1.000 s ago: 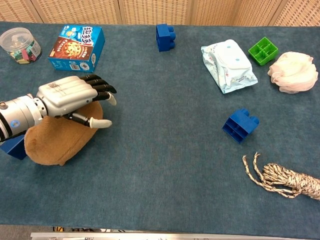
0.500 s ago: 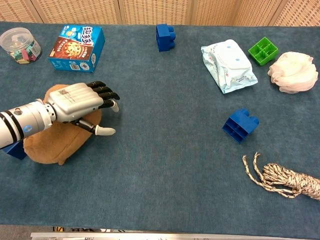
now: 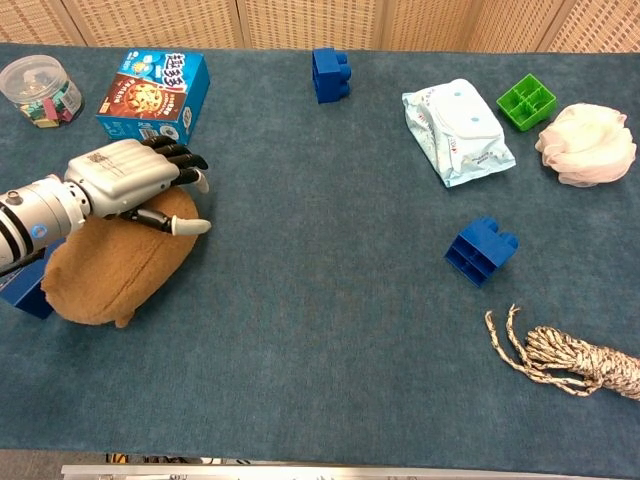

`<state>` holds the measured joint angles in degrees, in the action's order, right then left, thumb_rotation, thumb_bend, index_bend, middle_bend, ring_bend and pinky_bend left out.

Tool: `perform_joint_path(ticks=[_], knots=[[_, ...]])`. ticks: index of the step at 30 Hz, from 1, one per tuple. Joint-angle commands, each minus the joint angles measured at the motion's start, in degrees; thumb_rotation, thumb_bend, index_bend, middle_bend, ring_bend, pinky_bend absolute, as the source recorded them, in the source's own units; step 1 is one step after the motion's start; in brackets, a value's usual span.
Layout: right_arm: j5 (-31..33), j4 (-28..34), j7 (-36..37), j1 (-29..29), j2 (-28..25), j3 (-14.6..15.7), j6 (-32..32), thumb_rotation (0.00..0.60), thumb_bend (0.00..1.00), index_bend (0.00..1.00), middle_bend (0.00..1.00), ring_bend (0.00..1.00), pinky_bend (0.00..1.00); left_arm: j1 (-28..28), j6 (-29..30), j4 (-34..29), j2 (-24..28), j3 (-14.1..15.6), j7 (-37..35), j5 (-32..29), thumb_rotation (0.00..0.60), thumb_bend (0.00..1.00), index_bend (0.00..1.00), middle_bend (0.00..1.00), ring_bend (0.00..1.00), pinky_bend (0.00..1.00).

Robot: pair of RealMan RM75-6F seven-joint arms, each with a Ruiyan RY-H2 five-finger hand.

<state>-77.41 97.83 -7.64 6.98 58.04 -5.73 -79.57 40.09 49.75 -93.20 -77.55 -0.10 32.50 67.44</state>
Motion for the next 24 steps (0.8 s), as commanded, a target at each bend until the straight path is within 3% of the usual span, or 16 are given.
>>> perform_joint_path(ticks=[1,8,15,24], knots=[[-0.04,0.09,-0.08,-0.07,-0.02,0.02,-0.11,0.600,0.16,0.30,0.41,0.29,0.24,-0.17,0.46,-1.23,0.76,-0.20,-1.22,0.18,0.006,0.08,0.22,0.12,0.08,0.00],[0.03,0.17,-0.32,-0.16,0.03,0.08,-0.17,0.600,0.16,0.30,0.41,0.29,0.24,-0.78,1.42,-3.97,2.01,1.07,-5.33,5.70,0.007,0.08,0.22,0.12,0.08,0.00],[0.24,0.00,-0.33,-0.11,0.13,0.09,0.09,0.600,0.16,0.30,0.41,0.29,0.24,-0.54,0.95,-3.18,0.51,2.90,-3.66,8.80,0.008,0.08,0.22,0.11,0.08,0.00],[0.75,-0.32,0.01,-0.39,0.00,0.07,0.05,0.600,0.16,0.30,0.41,0.29,0.24,0.31,-0.74,0.10,-1.40,2.02,2.21,1.45,0.007,0.08,0.22,0.11,0.08,0.00]])
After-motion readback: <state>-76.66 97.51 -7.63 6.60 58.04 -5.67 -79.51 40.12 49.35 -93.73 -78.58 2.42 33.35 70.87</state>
